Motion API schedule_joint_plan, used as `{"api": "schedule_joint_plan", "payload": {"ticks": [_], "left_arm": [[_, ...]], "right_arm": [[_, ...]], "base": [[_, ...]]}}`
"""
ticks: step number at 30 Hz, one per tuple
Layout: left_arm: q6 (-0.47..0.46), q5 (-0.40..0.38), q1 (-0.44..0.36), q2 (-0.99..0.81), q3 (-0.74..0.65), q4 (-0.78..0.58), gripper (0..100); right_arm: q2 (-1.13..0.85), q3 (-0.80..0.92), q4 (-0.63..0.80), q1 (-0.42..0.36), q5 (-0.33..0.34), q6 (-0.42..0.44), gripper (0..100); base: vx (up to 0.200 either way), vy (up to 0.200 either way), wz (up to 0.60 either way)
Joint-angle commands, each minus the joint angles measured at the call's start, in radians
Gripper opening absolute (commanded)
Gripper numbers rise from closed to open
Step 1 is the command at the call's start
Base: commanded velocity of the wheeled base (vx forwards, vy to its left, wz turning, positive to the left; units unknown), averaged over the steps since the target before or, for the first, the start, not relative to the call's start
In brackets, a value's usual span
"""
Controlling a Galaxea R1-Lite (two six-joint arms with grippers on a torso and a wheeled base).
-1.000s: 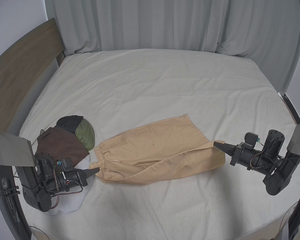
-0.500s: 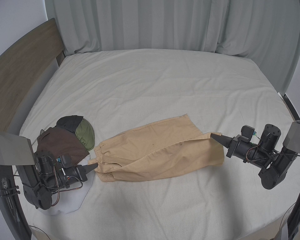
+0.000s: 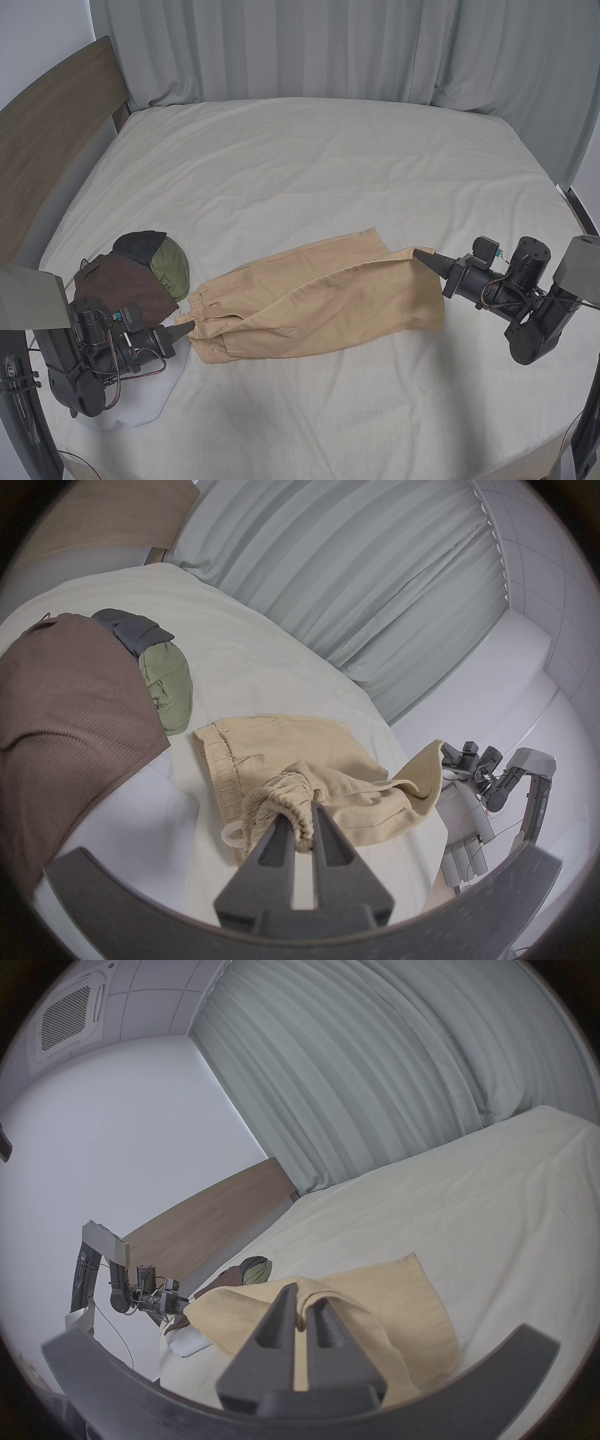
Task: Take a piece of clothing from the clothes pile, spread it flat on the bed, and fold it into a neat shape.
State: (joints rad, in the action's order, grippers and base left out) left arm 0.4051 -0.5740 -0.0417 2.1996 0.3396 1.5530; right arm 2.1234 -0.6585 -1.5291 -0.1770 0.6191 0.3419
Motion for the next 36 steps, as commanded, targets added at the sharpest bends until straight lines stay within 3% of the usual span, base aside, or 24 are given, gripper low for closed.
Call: {"api": "schedule_joint_plan", "payload": {"ticks": [1, 36], "left_arm": [[0.006, 0.002, 0.000, 0.003, 0.007, 0.002, 0], [0.054, 0.016, 0.000, 0.005, 0.033, 0.002, 0]], "right_arm": [[0.029, -0.030, -0.002, -0.004, 0.001, 0.000, 0], [0.115, -0.326, 0.147, -0.024, -0.001, 0.003, 0]], "base": [[0.000, 0.000, 0.00], [0.000, 0.000, 0.00]]}}
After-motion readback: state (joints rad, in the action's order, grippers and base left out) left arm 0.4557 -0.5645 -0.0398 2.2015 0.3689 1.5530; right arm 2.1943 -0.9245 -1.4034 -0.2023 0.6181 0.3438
